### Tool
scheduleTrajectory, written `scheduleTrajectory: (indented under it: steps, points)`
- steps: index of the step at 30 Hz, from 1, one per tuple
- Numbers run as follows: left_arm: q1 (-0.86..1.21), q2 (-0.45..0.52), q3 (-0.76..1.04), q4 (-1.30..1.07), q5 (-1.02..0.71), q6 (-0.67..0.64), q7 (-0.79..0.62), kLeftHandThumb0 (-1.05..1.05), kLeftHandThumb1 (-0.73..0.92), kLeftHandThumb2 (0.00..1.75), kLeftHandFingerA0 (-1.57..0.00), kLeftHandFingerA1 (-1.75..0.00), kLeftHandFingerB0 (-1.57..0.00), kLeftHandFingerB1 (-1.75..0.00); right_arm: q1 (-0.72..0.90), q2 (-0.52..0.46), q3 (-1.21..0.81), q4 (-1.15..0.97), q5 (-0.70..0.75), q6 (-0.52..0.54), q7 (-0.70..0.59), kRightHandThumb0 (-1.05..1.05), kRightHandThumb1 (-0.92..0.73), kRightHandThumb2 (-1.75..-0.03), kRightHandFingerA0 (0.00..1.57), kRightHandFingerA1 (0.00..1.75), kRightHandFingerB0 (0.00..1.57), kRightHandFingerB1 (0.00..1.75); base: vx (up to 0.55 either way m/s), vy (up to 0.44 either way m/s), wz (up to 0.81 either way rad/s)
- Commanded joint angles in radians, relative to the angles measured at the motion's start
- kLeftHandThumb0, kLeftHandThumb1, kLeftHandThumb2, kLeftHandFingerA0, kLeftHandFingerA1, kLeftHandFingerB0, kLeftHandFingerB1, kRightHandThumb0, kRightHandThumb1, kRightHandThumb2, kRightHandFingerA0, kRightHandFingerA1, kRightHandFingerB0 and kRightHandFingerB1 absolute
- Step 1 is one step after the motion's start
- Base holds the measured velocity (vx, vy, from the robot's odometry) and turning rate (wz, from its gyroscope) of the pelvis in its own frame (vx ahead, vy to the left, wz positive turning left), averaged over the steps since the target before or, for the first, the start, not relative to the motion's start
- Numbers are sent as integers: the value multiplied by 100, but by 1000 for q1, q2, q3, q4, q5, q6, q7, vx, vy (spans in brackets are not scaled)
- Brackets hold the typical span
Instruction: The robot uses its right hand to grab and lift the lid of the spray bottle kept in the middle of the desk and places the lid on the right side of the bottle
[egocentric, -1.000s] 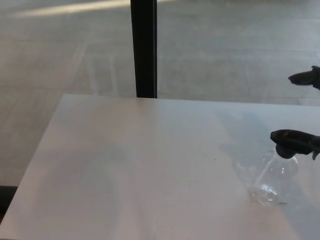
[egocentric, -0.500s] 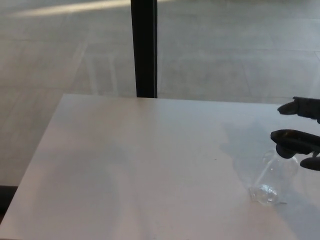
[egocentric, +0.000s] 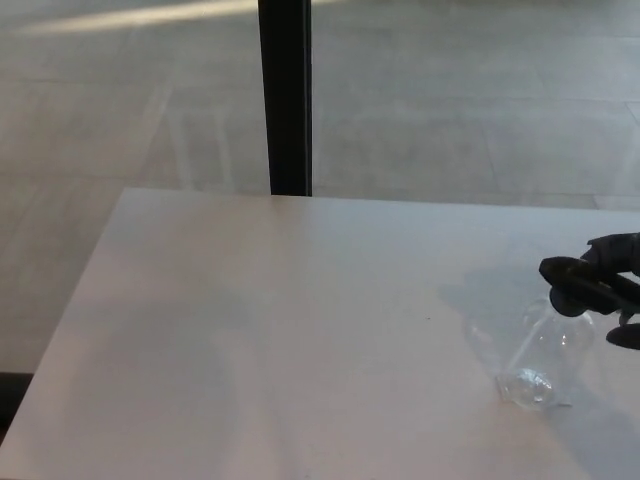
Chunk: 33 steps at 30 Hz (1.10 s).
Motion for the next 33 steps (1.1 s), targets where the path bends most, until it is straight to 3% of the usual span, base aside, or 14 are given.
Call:
scheduleTrajectory:
  steps: [1, 33]
  points:
    - [2, 6, 9, 25, -20, -54, -24, -69, 72, 62, -62, -52, -49, -39, 42, 31, -26, -11, -109, -37, -112, -28, -78, -65, 92, 133, 49, 37, 0, 0, 0]
    - [7, 1, 5, 51, -22, -78, -18, -69, 72, 62, -62, -52, -49, -39, 41, 110, -61, 63, -175, -116, -101, -28, -78, -65, 92, 133, 49, 37, 0, 0, 0]
